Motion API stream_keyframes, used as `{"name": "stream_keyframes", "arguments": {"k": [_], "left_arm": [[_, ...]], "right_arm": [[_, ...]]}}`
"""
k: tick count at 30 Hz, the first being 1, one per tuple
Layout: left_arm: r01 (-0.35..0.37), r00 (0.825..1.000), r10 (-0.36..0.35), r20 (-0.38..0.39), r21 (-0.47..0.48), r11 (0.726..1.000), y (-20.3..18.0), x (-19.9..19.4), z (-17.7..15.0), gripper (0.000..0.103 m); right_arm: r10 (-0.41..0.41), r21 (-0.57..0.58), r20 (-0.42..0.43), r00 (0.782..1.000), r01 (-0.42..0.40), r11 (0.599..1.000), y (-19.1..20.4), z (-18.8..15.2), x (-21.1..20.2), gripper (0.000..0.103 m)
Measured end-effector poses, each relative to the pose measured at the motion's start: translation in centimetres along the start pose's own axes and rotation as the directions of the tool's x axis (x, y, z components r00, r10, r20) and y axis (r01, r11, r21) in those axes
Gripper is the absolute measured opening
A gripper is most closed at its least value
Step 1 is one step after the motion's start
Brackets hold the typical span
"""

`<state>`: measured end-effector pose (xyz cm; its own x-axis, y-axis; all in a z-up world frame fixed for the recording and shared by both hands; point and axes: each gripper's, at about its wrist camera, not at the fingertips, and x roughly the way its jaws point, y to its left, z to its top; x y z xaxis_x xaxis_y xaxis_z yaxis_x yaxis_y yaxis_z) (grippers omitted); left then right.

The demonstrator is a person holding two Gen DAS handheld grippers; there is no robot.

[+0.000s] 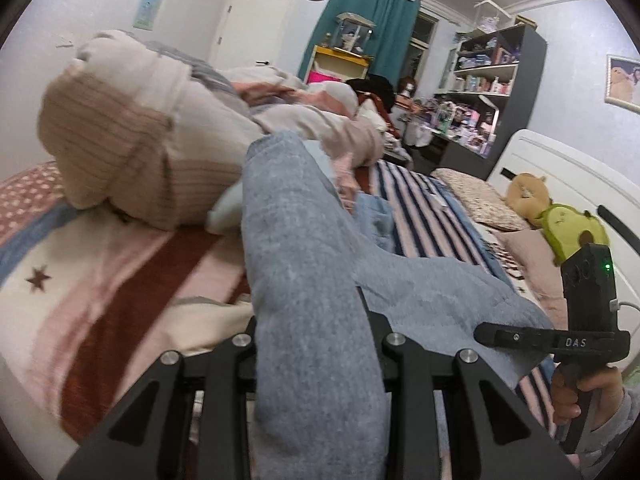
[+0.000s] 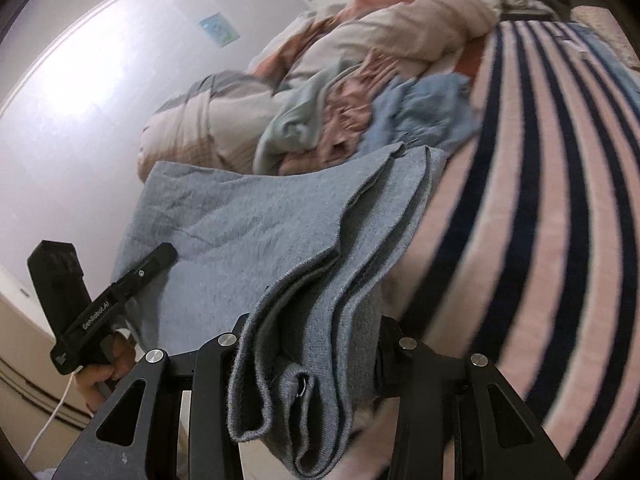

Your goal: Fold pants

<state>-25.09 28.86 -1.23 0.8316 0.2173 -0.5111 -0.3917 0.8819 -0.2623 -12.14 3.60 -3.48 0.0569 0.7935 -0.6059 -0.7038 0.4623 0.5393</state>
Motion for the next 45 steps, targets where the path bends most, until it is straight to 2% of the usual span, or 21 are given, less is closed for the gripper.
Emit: {"name": "stream_keyframes", "arguments": {"k": [6,9,15,18,22,27,32,36,42,45], "left_arm": [[-0.064,0.997,0.064,-0.049,-0.017,0.998,2.9,1.0,-0.5,0.026],[-0.067,0.996,0.066,-0.055,-0.03,0.997,3.4,1.3,-1.2,0.026],[-0.073,0.993,0.071,-0.09,-0.013,0.997,3.9,2.1,-1.9,0.026],[-0.105,0.985,0.106,-0.136,0.012,0.994,4.1,3.6,-2.4,0.026],[-0.115,0.981,0.115,-0.154,0.007,0.993,4.5,4.2,-3.1,0.028],[-0.153,0.973,0.157,-0.171,0.04,0.987,4.4,5.0,-3.4,0.035],[-0.201,0.966,0.207,-0.157,0.053,0.978,4.3,4.3,-2.9,0.045],[-0.282,0.95,0.291,-0.11,0.085,0.955,3.7,3.0,-2.0,0.049],[-0.307,0.947,0.315,-0.063,0.111,0.945,2.3,0.9,-0.9,0.049],[-0.295,0.953,0.301,-0.04,0.119,0.948,1.2,-0.2,-0.4,0.05]], "right_arm": [[0.026,-0.006,-0.054,0.998,-0.027,1.0,1.4,-0.5,3.6,0.033],[0.037,0.018,-0.084,0.996,-0.036,0.999,1.3,-1.3,4.8,0.033],[0.034,0.025,-0.096,0.995,-0.031,0.999,1.0,-1.8,5.3,0.033],[0.016,0.008,-0.109,0.994,-0.015,1.0,1.0,-2.5,5.8,0.033],[0.014,-0.005,-0.119,0.993,-0.015,1.0,1.1,-3.1,6.0,0.033],[0.012,-0.009,-0.136,0.991,-0.013,1.0,0.7,-3.8,6.8,0.033],[0.024,0.016,-0.137,0.99,-0.022,1.0,0.5,-3.7,6.3,0.037],[0.008,-0.012,-0.129,0.992,-0.01,1.0,0.9,-3.6,5.1,0.037],[-0.01,-0.033,-0.096,0.995,0.007,0.999,1.0,-3.7,3.1,0.037],[-0.013,-0.036,-0.068,0.998,0.01,0.999,1.0,-3.8,1.8,0.037]]}}
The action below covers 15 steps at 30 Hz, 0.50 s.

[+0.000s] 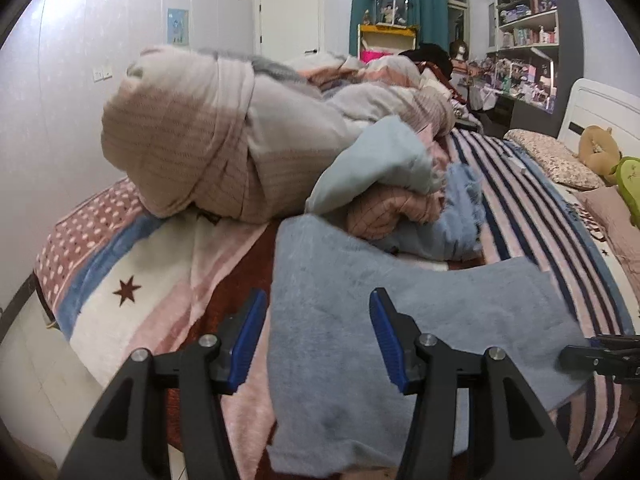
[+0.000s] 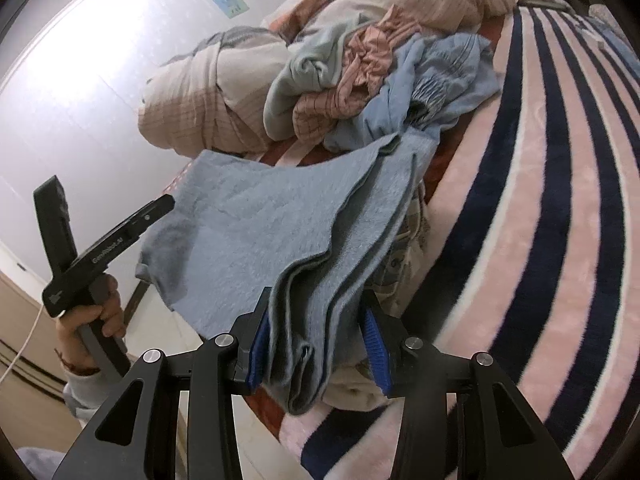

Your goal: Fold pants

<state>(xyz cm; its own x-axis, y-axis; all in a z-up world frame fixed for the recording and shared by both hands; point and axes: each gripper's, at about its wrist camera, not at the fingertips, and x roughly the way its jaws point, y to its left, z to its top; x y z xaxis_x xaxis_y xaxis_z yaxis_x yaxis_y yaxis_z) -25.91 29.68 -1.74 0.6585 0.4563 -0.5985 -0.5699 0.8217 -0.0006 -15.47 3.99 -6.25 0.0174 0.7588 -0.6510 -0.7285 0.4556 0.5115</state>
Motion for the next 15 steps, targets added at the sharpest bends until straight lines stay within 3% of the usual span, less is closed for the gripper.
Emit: {"name": "stream_keyframes", "arguments": {"k": [7,12,15], "left_arm": [[0.078,0.996,-0.08,0.043,0.045,0.996,-4.5,-2.6,0.6,0.056],[0.158,0.985,-0.165,0.058,0.113,0.981,-9.7,-4.0,0.4,0.064],[0.199,0.976,-0.21,0.06,0.149,0.969,-12.8,-4.7,0.1,0.065]], "right_arm": [[-0.024,-0.008,0.078,0.997,0.025,1.0,-0.2,-0.9,-3.9,0.047],[-0.097,-0.038,0.144,0.985,0.103,0.994,-0.7,-2.4,-7.3,0.063],[-0.156,-0.056,0.181,0.971,0.168,0.984,-1.4,-3.4,-9.0,0.065]]}}
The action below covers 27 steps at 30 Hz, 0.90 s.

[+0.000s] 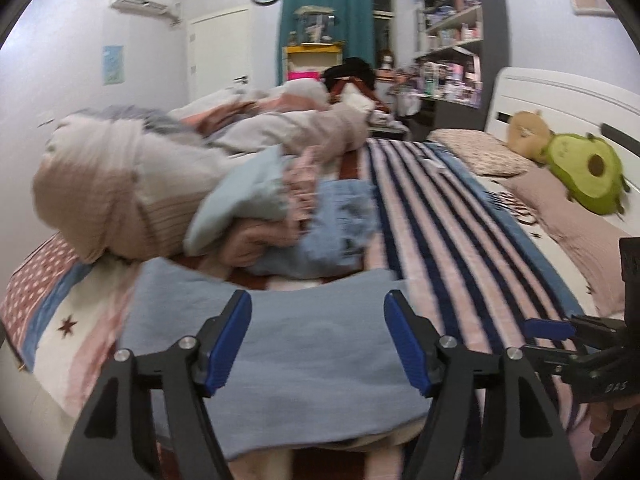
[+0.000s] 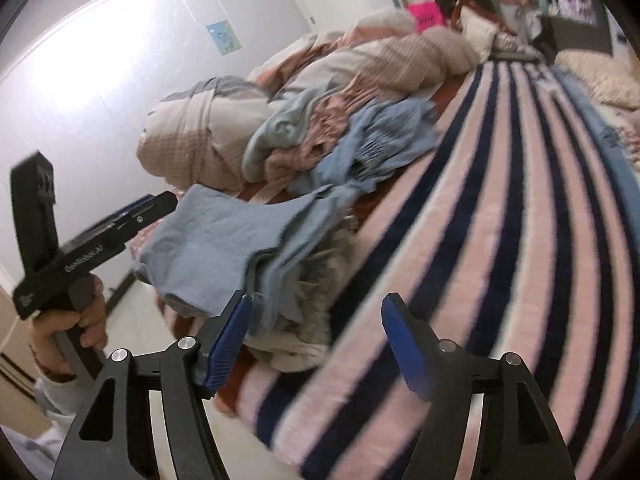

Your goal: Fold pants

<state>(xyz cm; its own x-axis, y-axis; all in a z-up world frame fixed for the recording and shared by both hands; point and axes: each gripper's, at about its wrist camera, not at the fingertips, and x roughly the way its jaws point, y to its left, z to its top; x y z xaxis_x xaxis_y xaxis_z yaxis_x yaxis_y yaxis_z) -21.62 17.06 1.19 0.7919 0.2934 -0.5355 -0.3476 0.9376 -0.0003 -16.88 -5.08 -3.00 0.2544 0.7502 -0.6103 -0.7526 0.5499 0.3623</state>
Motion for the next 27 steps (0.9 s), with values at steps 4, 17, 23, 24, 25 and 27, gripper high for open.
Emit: {"name": "stream_keyframes", "arguments": {"k": [4,17,23,24,25,27], "left_arm": [[0.046,0.999,-0.046,0.027,0.031,0.998,-4.0,-0.3,0.3,0.078],[0.128,0.963,-0.135,0.234,0.044,0.991,-15.0,-3.3,1.3,0.102],[0.098,0.954,-0.116,0.276,0.079,0.992,-18.2,-3.9,0.9,0.102],[0.101,0.954,-0.12,0.274,0.085,0.991,-18.7,-3.9,0.9,0.102],[0.105,0.954,-0.126,0.272,0.089,0.99,-19.1,-3.8,1.0,0.102],[0.106,0.952,-0.128,0.277,0.092,0.99,-19.4,-4.0,0.9,0.102]], "right_arm": [[-0.067,-0.018,0.045,0.997,0.068,0.998,-1.8,-0.9,-2.7,0.079],[-0.302,-0.117,0.355,0.885,0.363,0.924,-6.5,-4.0,-14.5,0.102],[-0.35,-0.067,0.473,0.809,0.429,0.901,-7.8,-5.2,-17.6,0.102],[-0.352,-0.064,0.476,0.806,0.431,0.9,-8.0,-5.3,-17.9,0.102],[-0.36,-0.062,0.479,0.801,0.439,0.896,-8.1,-5.4,-18.1,0.102],[-0.378,-0.053,0.491,0.784,0.461,0.886,-8.1,-5.4,-18.3,0.102]]}}
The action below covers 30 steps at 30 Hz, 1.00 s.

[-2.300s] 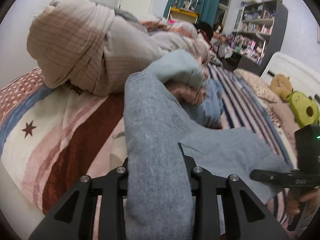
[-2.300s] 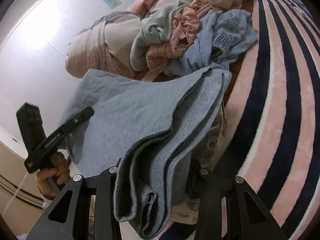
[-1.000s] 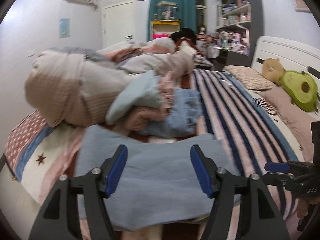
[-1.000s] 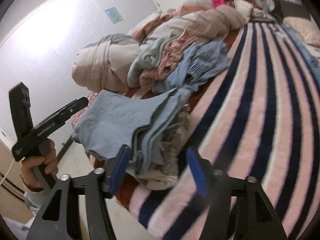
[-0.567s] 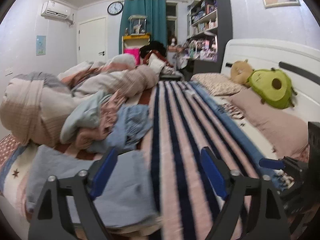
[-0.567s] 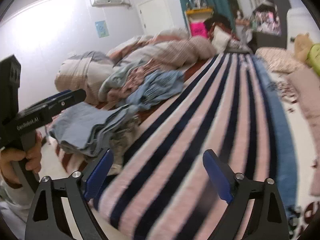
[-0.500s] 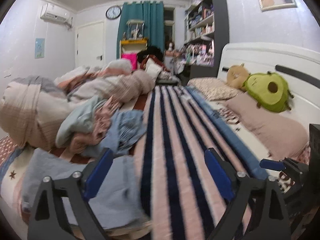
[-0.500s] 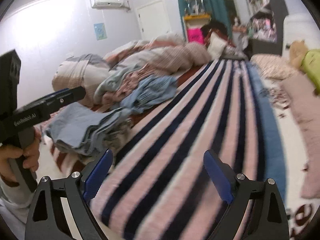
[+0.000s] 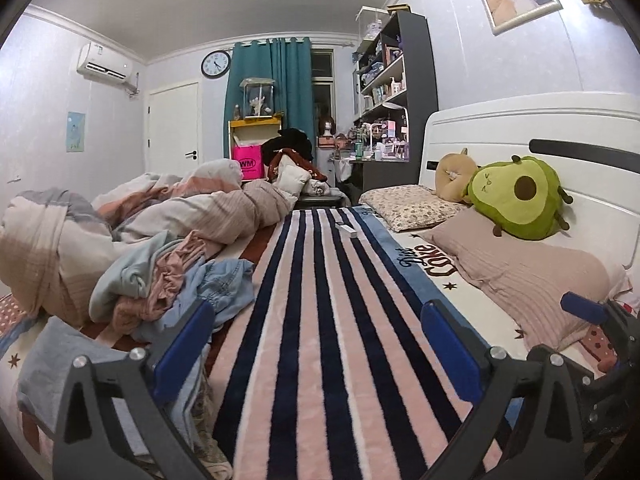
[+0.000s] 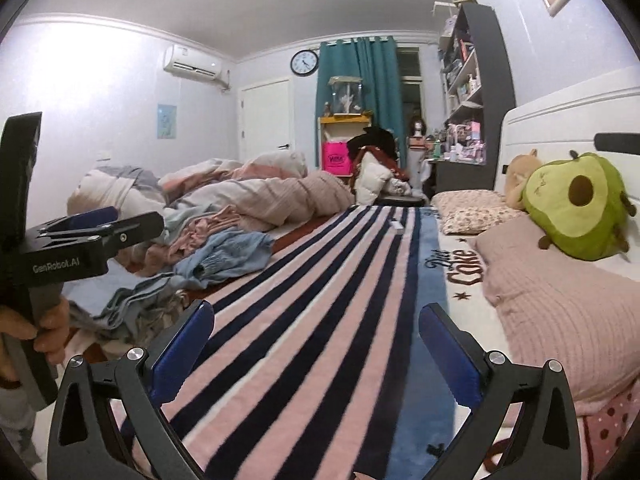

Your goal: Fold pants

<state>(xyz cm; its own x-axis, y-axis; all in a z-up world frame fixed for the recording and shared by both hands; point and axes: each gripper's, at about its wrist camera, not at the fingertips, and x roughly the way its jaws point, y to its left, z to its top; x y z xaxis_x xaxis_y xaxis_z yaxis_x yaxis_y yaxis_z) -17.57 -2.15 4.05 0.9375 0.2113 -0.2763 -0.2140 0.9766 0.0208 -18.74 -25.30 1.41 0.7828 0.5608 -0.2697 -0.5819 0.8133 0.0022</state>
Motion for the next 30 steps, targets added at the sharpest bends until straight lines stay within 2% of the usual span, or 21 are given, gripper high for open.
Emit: {"name": "stream_keyframes", "arguments": {"k": [30], "left_arm": [[0.024,1.0,-0.024,-0.016,-0.004,1.0,-1.09,0.58,-0.66,0.102]], "right_arm": [[-0.039,0.05,-0.027,0.999,0.04,0.998,-0.81,-0.16,-0.5,0.102]]}}
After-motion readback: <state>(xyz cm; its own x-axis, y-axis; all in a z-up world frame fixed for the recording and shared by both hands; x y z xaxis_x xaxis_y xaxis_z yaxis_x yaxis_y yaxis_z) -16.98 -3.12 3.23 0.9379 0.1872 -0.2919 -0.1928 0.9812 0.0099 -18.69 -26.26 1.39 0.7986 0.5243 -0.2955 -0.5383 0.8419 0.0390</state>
